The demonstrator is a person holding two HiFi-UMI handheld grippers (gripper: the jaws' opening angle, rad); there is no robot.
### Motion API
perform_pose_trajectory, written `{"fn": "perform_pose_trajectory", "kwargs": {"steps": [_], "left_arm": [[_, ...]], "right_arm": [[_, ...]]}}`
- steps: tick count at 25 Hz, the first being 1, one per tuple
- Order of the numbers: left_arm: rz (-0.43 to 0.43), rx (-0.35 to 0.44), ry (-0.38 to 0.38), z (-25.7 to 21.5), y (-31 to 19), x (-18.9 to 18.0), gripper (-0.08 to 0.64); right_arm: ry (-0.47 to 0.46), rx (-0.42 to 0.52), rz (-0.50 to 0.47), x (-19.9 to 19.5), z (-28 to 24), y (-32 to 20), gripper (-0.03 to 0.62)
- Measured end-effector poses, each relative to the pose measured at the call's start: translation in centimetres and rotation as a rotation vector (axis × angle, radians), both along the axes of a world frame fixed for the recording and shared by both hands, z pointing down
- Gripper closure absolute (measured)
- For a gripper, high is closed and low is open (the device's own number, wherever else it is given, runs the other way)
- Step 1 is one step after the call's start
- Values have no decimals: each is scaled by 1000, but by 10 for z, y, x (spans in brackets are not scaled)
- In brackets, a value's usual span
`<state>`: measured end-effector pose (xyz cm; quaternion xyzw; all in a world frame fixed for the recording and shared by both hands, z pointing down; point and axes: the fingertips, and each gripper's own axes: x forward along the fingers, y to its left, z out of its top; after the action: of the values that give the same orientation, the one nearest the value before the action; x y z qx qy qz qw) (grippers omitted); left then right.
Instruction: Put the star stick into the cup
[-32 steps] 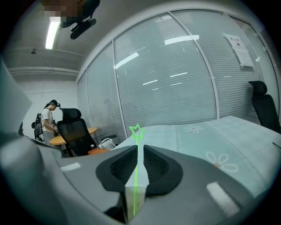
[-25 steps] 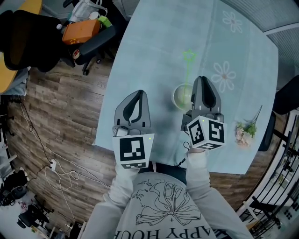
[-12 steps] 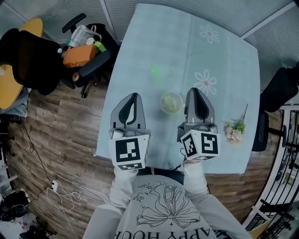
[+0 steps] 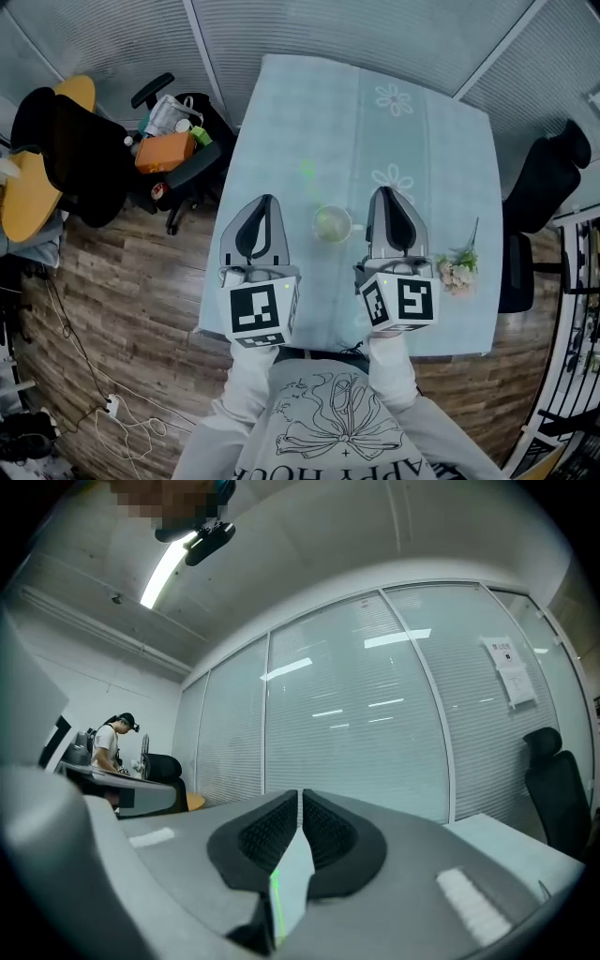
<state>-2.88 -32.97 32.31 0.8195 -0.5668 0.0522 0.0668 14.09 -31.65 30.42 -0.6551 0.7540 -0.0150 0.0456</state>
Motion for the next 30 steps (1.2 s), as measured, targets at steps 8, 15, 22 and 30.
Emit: {"fn": "perform_pose_trajectory", "kwargs": {"steps": [8, 15, 22, 30], "left_arm": [[-1, 75, 9, -40, 19, 3, 554], [-5, 114, 11, -55, 30, 2, 554], [-2, 131, 13, -62, 42, 3, 554], [-3, 138, 11, -66, 48, 7, 554]], "right_arm": [[8, 61, 1, 2, -35, 21, 569], [8, 90, 0, 4, -47, 34, 569], [6, 106, 4, 6, -54, 47, 569], [9, 110, 8, 11, -56, 52, 571]]}}
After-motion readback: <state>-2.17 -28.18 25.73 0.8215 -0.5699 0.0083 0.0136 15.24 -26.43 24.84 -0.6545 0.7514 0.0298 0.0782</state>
